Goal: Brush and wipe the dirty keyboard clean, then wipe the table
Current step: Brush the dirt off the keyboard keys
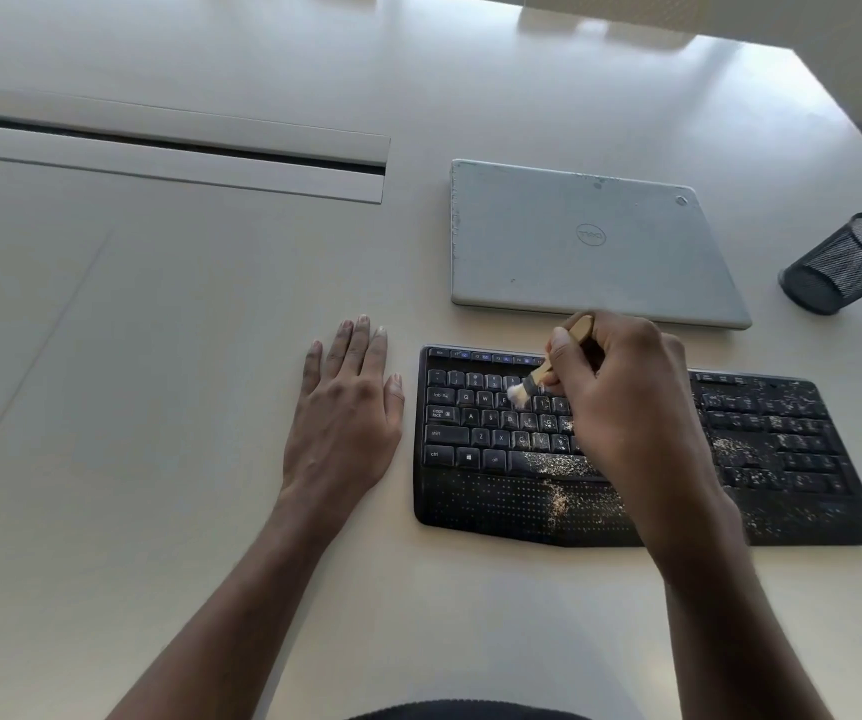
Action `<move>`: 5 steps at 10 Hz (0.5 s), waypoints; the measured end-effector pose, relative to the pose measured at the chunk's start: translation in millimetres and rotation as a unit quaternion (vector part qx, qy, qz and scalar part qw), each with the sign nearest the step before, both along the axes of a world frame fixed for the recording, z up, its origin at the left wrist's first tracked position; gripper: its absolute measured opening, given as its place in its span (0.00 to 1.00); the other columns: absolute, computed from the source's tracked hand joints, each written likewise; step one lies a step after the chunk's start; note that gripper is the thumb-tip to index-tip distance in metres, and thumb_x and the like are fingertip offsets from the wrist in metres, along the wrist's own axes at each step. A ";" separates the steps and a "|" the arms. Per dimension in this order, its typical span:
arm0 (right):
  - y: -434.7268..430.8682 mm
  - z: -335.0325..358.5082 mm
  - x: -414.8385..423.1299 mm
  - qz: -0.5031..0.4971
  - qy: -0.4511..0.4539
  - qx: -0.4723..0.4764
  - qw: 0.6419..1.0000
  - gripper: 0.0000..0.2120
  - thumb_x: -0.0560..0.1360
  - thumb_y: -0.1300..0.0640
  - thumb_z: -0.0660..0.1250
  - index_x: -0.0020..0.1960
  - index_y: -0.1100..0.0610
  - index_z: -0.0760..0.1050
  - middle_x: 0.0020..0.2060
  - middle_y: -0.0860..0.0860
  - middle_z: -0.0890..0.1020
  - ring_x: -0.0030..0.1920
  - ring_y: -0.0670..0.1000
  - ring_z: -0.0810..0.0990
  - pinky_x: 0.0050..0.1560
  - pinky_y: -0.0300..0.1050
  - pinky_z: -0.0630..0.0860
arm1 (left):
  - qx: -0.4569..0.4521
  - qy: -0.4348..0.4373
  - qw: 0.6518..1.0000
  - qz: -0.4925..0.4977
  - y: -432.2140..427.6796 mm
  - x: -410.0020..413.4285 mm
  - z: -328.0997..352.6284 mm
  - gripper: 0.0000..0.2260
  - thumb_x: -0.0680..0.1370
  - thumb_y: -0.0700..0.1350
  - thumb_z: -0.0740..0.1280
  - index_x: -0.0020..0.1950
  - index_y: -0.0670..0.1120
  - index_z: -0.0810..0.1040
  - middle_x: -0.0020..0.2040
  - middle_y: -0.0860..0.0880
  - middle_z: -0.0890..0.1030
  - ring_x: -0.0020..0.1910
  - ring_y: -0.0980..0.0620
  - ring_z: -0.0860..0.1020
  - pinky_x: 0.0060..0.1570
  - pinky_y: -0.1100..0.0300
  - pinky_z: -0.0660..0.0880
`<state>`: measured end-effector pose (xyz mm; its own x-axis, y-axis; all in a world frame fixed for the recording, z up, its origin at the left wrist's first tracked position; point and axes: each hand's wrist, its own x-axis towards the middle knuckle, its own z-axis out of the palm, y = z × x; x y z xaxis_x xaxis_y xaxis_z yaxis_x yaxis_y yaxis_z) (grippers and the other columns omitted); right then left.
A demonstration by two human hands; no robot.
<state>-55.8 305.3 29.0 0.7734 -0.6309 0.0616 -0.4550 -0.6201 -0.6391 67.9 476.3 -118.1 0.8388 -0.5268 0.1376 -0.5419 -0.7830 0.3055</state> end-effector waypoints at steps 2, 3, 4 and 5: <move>-0.1 -4.9 -0.1 0.018 0.025 0.004 1.000 0.14 0.84 0.53 0.65 0.41 0.57 0.80 0.35 0.51 0.84 0.35 0.47 0.84 0.35 0.46 0.79 | 0.002 0.001 1.000 -0.001 0.0 -0.4 0.4 0.29 0.84 0.53 0.50 0.84 0.44 0.61 0.84 0.45 0.60 0.85 0.49 0.55 0.83 0.46 0.50; 0.5 -1.0 -1.6 0.017 0.020 0.020 0.999 0.14 0.84 0.54 0.65 0.42 0.59 0.79 0.34 0.52 0.84 0.32 0.42 0.83 0.29 0.36 0.75 | -0.001 0.001 1.000 -0.001 -0.3 -0.4 0.9 0.29 0.84 0.53 0.50 0.83 0.44 0.62 0.84 0.44 0.60 0.84 0.49 0.55 0.83 0.45 0.50; 2.9 0.2 1.6 0.012 -0.033 -0.009 0.999 0.14 0.84 0.54 0.64 0.42 0.58 0.80 0.35 0.51 0.84 0.35 0.42 0.83 0.33 0.39 0.76 | -0.001 0.002 1.000 -0.001 -0.2 -0.5 0.8 0.29 0.84 0.53 0.50 0.83 0.44 0.62 0.84 0.45 0.60 0.84 0.49 0.55 0.83 0.45 0.50; 4.6 -3.6 4.2 0.019 -0.034 0.000 0.999 0.14 0.84 0.54 0.65 0.42 0.57 0.80 0.35 0.50 0.84 0.37 0.50 0.84 0.39 0.48 0.78 | -0.001 0.003 1.000 -0.001 0.0 -0.5 0.3 0.29 0.84 0.53 0.50 0.84 0.44 0.61 0.84 0.45 0.60 0.85 0.49 0.55 0.83 0.46 0.50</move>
<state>-51.6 309.9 25.3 0.7915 -0.6005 0.1138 -0.3866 -0.6361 -0.6678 67.4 476.3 -117.8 0.8380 -0.5289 0.1344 -0.5425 -0.7807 0.3100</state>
